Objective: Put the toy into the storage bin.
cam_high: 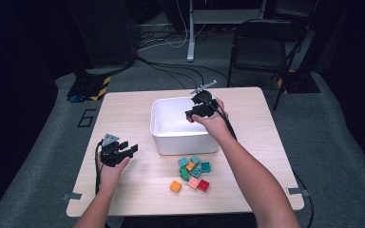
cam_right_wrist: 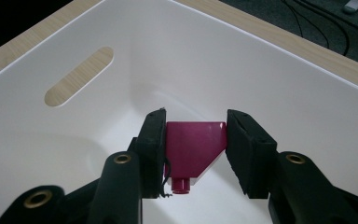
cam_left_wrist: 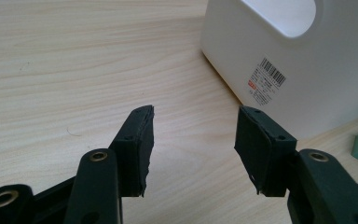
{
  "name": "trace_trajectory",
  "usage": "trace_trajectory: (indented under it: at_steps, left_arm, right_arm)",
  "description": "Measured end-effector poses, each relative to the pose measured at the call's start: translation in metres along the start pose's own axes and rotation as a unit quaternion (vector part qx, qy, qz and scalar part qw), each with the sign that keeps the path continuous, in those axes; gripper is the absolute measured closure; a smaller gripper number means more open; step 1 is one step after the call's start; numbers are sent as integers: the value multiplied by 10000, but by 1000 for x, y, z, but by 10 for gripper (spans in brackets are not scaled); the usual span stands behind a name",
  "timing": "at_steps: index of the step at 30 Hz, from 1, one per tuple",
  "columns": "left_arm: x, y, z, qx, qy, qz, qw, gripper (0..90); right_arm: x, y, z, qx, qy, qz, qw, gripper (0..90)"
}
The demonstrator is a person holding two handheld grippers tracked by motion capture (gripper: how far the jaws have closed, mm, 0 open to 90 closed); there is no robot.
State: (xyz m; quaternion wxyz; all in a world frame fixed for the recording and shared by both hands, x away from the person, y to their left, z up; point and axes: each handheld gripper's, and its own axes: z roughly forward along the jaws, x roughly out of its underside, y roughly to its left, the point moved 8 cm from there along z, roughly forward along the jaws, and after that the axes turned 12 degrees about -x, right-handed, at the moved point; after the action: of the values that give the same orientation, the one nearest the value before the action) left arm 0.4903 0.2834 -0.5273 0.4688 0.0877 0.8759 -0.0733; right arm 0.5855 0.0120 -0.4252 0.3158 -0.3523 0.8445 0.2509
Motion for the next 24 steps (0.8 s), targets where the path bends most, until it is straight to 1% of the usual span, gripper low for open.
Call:
trace_trajectory:
  at_steps: [4, 8, 12, 17, 18, 20, 22, 24]
  left_arm:
    - [0, 0, 0, -3, 7, -5, 10000, 467]
    - [0, 0, 0, -11, 10, 14, 10000, 467]
    - [0, 0, 0, -14, 9, 8, 10000, 467]
    - [1, 1, 0, -29, 7, -11, 10000, 467]
    - [1, 1, 0, -28, 4, -13, 10000, 466]
    - [1, 1, 0, -27, 25, -4, 10000, 466]
    - [1, 1, 0, -33, 24, 14, 10000, 465]
    - [1, 0, 0, -39, 17, 14, 10000, 464]
  right_arm:
    - [1, 0, -1, 30, 22, 45, 10000, 581]
    - [1, 2, -4, 57, 11, -4, 10000, 557]
    - [1, 8, -9, 61, -1, -82, 9999, 555]
    - [2, 21, -24, -49, -144, -246, 9996, 548]
    - [4, 25, -31, -73, -225, -275, 9993, 548]
    - [5, 27, -35, -68, -251, -273, 9993, 549]
    - [9, 30, -45, -92, -296, -335, 9990, 548]
    - [10, 32, -47, -98, -327, -321, 9989, 548]
